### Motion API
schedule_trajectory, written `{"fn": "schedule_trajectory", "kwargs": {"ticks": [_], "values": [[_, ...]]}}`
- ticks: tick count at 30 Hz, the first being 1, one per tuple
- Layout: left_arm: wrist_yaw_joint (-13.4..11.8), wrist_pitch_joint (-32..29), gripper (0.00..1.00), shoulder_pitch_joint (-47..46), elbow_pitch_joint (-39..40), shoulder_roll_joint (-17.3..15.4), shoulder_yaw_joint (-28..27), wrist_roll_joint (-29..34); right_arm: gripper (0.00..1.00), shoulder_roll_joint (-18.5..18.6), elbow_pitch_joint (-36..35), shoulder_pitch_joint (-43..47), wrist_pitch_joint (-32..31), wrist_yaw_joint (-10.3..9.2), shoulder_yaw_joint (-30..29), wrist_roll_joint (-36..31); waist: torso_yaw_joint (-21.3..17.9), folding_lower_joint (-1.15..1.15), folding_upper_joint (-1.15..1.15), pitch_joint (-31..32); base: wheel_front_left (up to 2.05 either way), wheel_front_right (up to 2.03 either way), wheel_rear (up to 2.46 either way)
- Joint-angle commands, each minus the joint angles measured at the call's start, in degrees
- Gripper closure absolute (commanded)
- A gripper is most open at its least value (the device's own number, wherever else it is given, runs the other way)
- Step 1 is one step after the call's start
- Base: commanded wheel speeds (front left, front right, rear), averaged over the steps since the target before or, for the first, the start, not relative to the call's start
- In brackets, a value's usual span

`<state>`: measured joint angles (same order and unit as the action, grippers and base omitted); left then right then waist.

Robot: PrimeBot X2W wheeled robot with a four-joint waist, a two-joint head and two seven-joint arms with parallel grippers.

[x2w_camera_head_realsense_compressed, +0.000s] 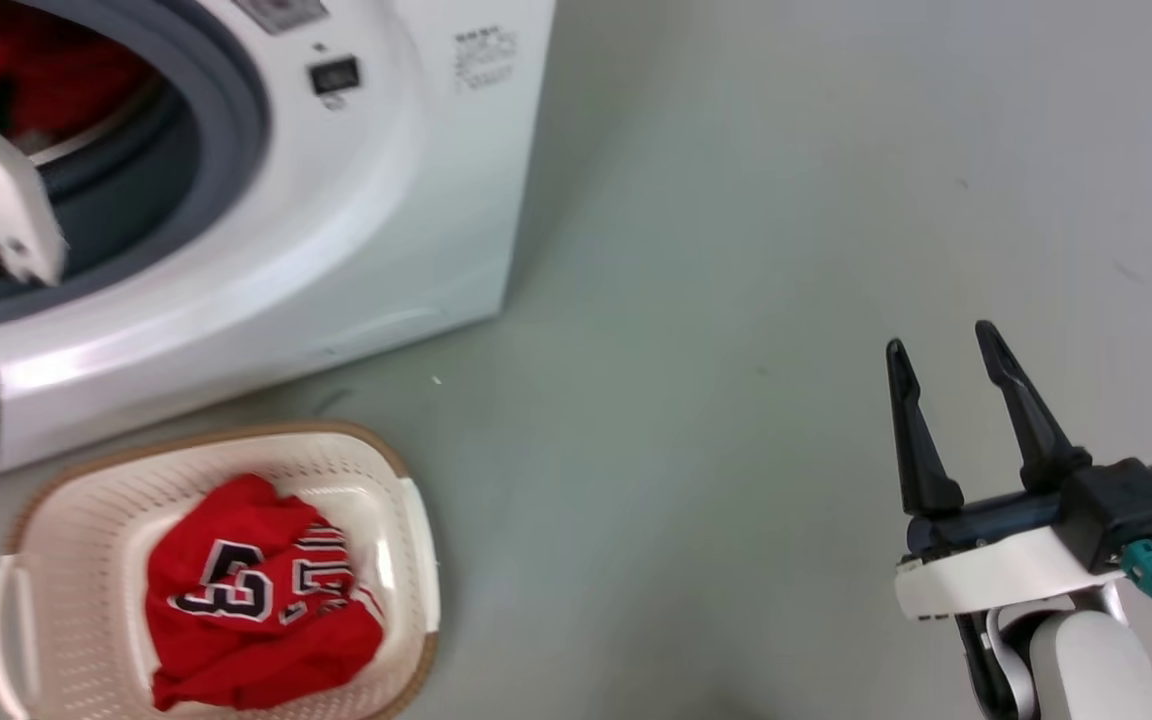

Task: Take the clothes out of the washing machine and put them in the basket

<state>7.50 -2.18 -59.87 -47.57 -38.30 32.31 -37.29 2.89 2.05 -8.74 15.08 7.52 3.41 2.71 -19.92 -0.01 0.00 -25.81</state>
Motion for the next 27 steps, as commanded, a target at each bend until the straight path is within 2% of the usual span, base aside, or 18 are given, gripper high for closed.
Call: {"fn": "schedule_trajectory", "kwargs": {"ticks": [1,7,12,15,20,27], "values": [[-0.1,0.8,1.0,1.9,0.5,0.7,0.1,-0.4,0.0,0.0,0.2,0.8,0.1,-0.06,-0.1,-0.7,3.3,0.01,0.0,4.6,0.0,0.0,0.0],[-2.4,5.3,1.0,10.7,6.3,2.7,0.1,-1.9,0.0,0.0,1.2,2.7,0.1,-0.07,-1.4,-2.5,6.6,0.01,0.0,10.4,0.0,0.0,0.0],[-5.0,8.7,1.0,17.0,13.1,2.9,-0.4,-2.6,0.0,0.0,1.8,4.1,0.1,-0.06,-1.9,-3.4,9.5,0.01,0.0,14.2,0.0,0.0,0.0],[-7.3,10.7,1.0,20.9,17.7,3.0,-1.7,-3.8,0.0,0.0,2.3,4.8,0.1,-0.07,-2.1,-4.0,10.9,0.01,0.0,16.2,0.0,0.0,0.0],[-12.4,14.6,1.0,26.6,27.8,1.8,-3.4,-2.8,0.0,0.0,2.7,5.9,0.1,-0.07,-2.9,-3.9,12.8,0.01,0.0,18.9,0.0,0.0,0.0],[-19.0,16.0,1.0,32.9,43.4,-0.4,-5.7,-1.1,0.0,0.0,2.9,7.6,0.1,-0.07,-2.6,-3.8,14.8,0.01,0.0,21.0,0.0,0.0,0.0]]}}
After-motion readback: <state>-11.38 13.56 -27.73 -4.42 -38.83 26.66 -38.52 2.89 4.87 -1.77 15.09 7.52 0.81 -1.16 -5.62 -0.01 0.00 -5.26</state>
